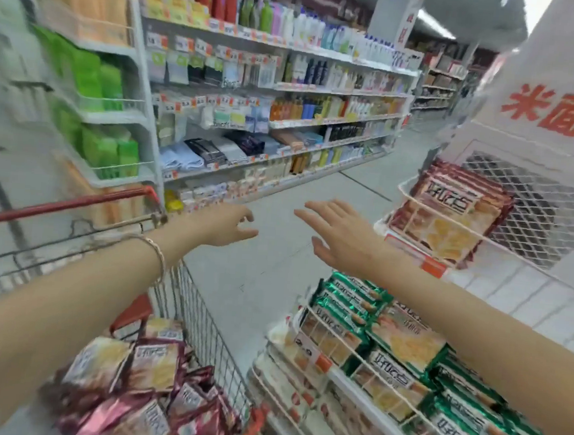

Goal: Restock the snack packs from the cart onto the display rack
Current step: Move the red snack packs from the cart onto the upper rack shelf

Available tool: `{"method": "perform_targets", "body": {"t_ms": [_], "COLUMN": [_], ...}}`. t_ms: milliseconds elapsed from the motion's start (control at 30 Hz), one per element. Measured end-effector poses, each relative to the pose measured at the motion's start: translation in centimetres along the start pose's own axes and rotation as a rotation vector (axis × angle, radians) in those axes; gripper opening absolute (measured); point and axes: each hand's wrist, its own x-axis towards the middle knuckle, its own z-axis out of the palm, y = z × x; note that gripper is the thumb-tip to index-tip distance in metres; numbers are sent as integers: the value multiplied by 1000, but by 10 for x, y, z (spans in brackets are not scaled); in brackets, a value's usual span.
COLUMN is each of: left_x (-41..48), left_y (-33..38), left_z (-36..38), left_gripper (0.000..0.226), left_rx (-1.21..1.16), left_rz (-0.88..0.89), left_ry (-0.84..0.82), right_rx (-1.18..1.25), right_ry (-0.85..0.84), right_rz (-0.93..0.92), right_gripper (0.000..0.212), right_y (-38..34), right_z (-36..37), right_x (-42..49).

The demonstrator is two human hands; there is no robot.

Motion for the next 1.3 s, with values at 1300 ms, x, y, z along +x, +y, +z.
{"method": "perform_targets", "body": {"t_ms": [1300], "left_x": [-157], "left_y": [-174], "left_z": [322], "left_gripper": [90], "left_rx": [-1546], "left_rz": [-1043], "left_ry": [-651], "right_rx": [707], "right_ry": [119], "right_rz": [-490], "right_gripper": [30], "right_y": [-275], "right_z": [309], "right_x": [-75]}}
